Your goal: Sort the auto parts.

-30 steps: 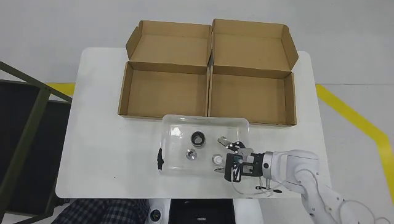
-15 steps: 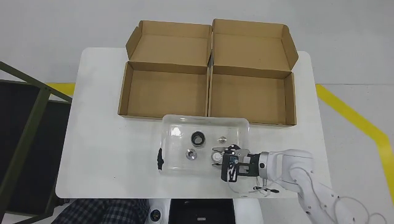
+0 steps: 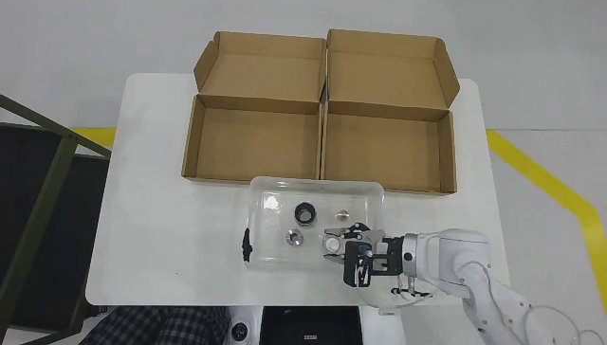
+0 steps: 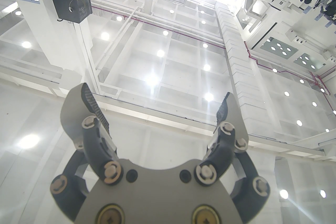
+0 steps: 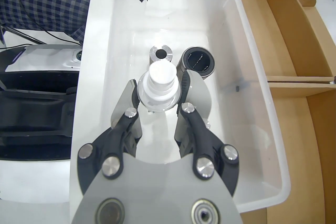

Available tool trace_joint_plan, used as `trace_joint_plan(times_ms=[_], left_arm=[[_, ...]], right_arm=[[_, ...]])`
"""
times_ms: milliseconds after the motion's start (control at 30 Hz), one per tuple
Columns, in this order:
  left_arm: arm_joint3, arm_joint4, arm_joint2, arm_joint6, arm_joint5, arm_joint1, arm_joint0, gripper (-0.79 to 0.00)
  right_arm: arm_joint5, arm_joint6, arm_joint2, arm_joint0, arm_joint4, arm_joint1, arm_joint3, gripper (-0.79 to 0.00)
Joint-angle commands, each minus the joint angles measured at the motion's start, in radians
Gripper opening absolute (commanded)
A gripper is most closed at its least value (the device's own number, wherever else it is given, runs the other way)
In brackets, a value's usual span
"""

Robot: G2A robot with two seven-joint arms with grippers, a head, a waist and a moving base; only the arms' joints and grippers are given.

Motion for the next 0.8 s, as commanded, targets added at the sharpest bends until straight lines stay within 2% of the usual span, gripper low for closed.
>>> trace_joint_plan(times_ms=[0, 300, 533, 767], left_arm=[[0.0, 0.0, 0.0, 0.0, 0.0, 0.0, 0.0, 0.0], [0.0, 0.0, 0.0, 0.0, 0.0, 0.0, 0.0, 0.0], [0.0, 0.0, 0.0, 0.0, 0.0, 0.0, 0.0, 0.0], [0.0, 0.0, 0.0, 0.0, 0.0, 0.0, 0.0, 0.0]], right_arm=[[0.0, -0.018, 0.005, 0.001, 0.014, 0.001, -0.007, -0.785], [0.004, -0.138, 0.003, 0.031, 0.11, 0.001, -0.01, -0.785], [0.077, -0.289, 0.035, 0.037, 0.193, -0.003, -0.007, -0.785], [0.103, -0.366, 0.065, 0.051, 0.303, -0.005, 0.009, -0.785]])
